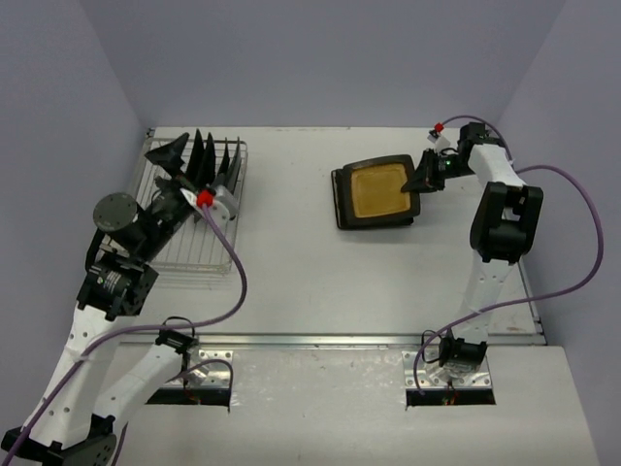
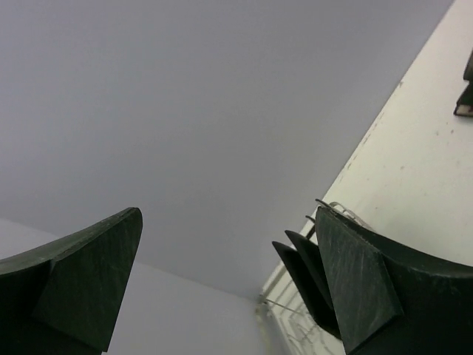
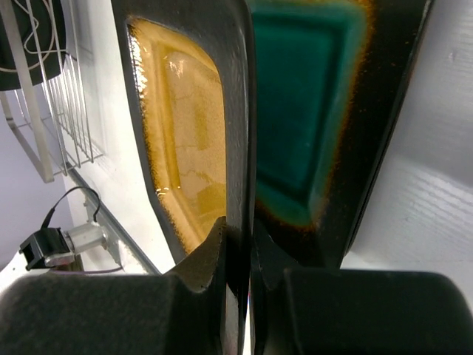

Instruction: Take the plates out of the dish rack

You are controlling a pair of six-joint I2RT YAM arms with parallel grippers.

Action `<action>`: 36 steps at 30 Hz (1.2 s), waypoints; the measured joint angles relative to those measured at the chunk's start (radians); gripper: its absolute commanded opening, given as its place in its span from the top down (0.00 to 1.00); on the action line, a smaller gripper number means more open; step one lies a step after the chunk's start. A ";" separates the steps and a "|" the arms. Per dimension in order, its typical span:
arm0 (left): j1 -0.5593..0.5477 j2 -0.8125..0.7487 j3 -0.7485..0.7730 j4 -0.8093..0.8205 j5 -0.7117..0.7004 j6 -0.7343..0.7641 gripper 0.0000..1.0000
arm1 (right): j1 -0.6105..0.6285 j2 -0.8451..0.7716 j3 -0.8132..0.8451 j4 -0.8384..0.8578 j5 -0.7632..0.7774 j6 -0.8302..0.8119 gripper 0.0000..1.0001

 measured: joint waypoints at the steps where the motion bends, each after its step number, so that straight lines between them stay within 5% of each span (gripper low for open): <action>1: 0.000 0.012 0.035 -0.007 -0.024 -0.060 0.00 | 0.000 0.016 0.008 0.003 -0.002 0.009 1.00; 9: 0.000 0.040 0.068 -0.113 -0.121 -0.361 0.00 | -0.001 0.109 0.078 0.035 -0.016 0.034 0.99; 18: 0.000 0.054 0.068 -0.157 -0.164 -0.481 0.00 | -0.001 0.192 0.123 0.039 -0.033 0.035 0.83; 25: 0.000 0.071 0.068 -0.166 -0.183 -0.525 0.00 | 0.006 0.203 0.161 -0.009 -0.010 0.021 0.23; 30: 0.000 0.136 0.149 -0.244 -0.252 -0.586 0.00 | 0.034 0.186 0.190 -0.031 0.055 0.024 0.11; 36: 0.000 0.258 0.290 -0.345 -0.364 -0.708 0.00 | 0.113 0.104 0.184 -0.025 0.313 -0.005 0.01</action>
